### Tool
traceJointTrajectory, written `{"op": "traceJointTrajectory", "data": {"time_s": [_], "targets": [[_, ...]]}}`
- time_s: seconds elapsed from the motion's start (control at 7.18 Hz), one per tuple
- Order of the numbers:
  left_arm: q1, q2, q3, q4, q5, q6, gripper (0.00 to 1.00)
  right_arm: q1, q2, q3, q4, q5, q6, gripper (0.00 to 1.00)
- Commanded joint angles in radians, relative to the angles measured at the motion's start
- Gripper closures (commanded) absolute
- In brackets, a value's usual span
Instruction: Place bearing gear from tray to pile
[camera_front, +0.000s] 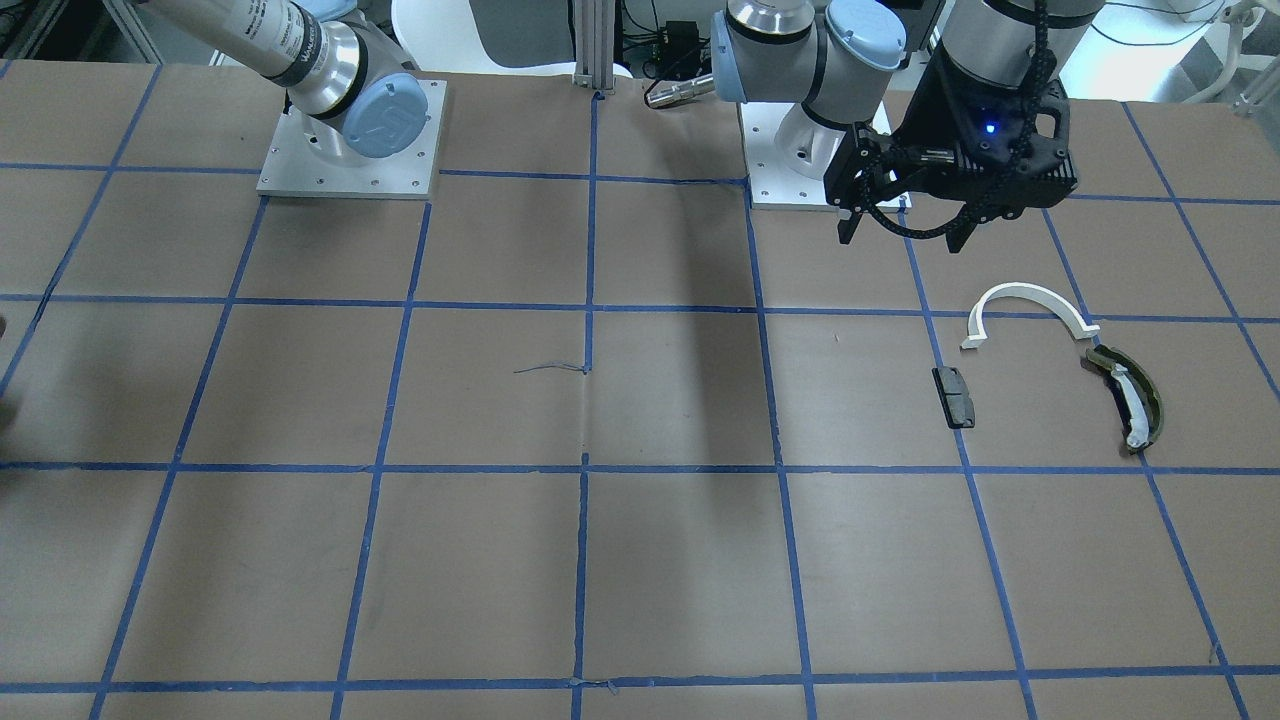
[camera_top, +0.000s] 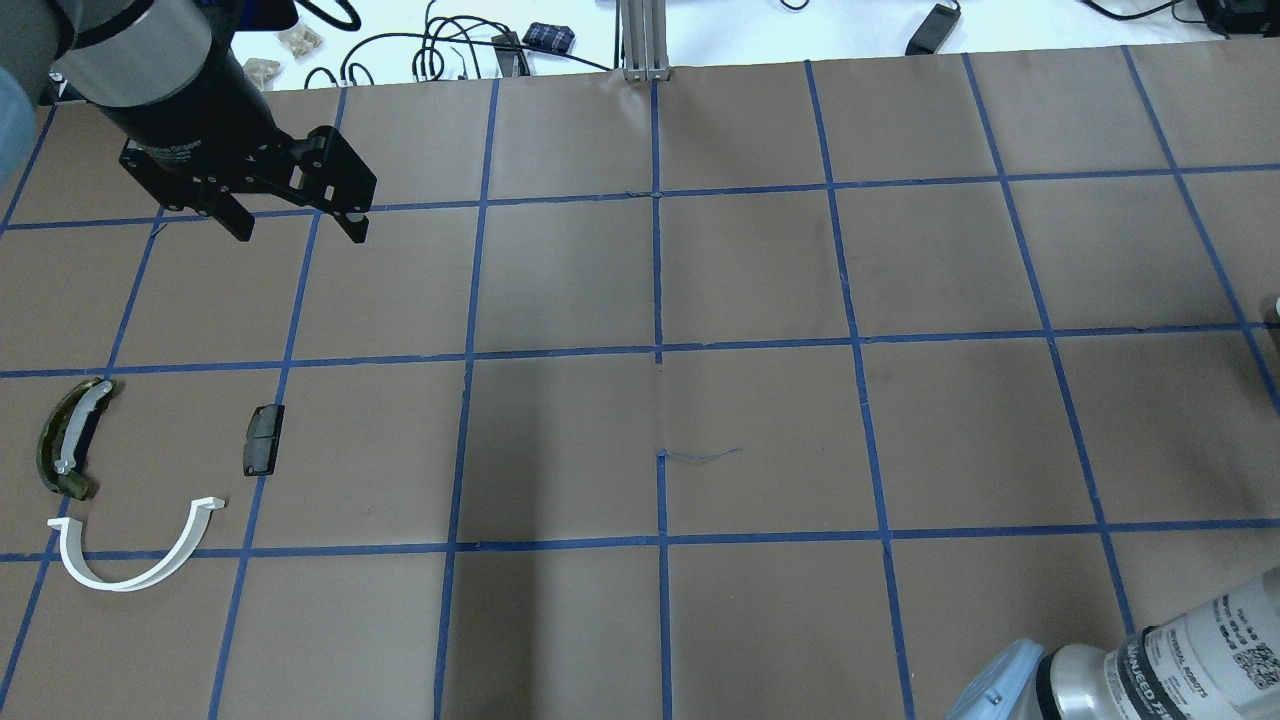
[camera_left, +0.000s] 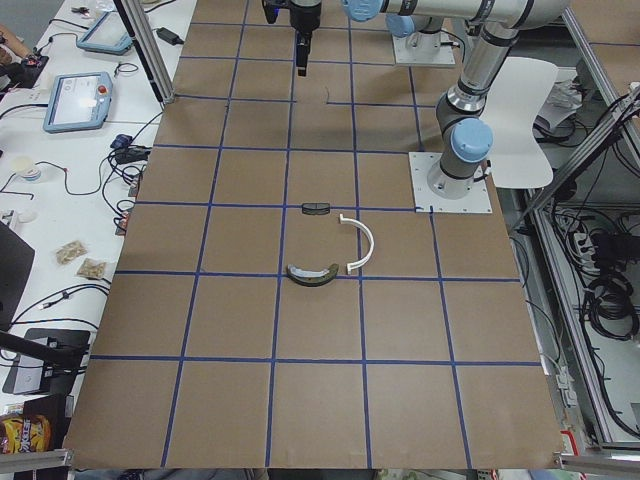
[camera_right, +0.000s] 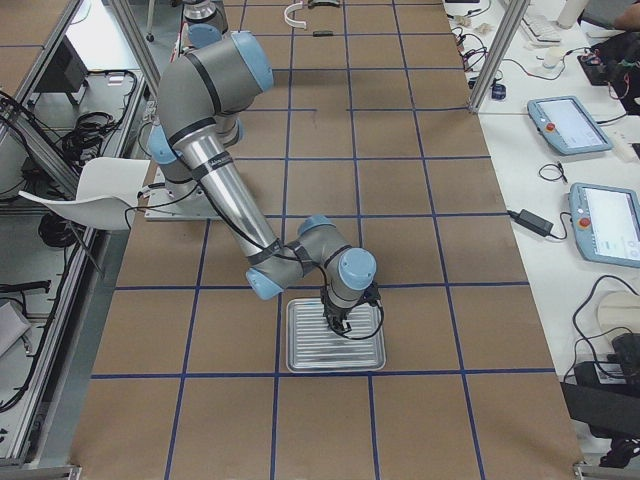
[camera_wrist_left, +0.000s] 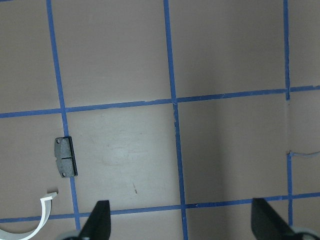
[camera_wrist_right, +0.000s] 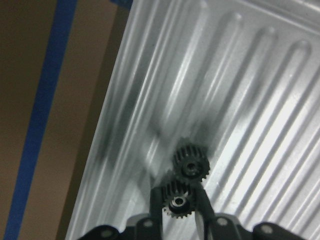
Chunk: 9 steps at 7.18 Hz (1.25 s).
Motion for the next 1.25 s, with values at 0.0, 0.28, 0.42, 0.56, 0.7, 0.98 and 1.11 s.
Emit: {"op": "traceJointTrajectory", "data": {"time_s": [0.0, 0.28, 0.42, 0.56, 0.7, 0.98, 1.11], "targets": [[0.000, 0.000, 0.000, 0.000, 0.000, 0.001, 0.00, 0.000, -0.016, -0.011, 0.032, -0.068, -0.001, 1.00], [0.000, 0.000, 0.000, 0.000, 0.000, -0.001, 0.00, 0.012, -0.113, -0.011, 0.080, -0.059, 0.014, 1.00], [0.000, 0.002, 0.000, -0.001, 0.002, -0.001, 0.00, 0.032, -0.160, -0.011, 0.127, -0.024, 0.075, 1.00], [0.000, 0.000, 0.003, -0.002, 0.002, -0.001, 0.00, 0.104, -0.220, -0.011, 0.243, 0.014, 0.178, 1.00], [0.000, 0.002, 0.002, -0.003, 0.003, 0.001, 0.00, 0.215, -0.289, -0.008, 0.348, 0.022, 0.346, 1.00], [0.000, 0.000, 0.003, -0.002, 0.000, -0.001, 0.00, 0.465, -0.325, 0.000, 0.416, 0.135, 0.636, 1.00], [0.000, -0.002, 0.003, 0.000, 0.000, 0.001, 0.00, 0.588, -0.323, 0.001, 0.419, 0.184, 0.809, 1.00]]}}
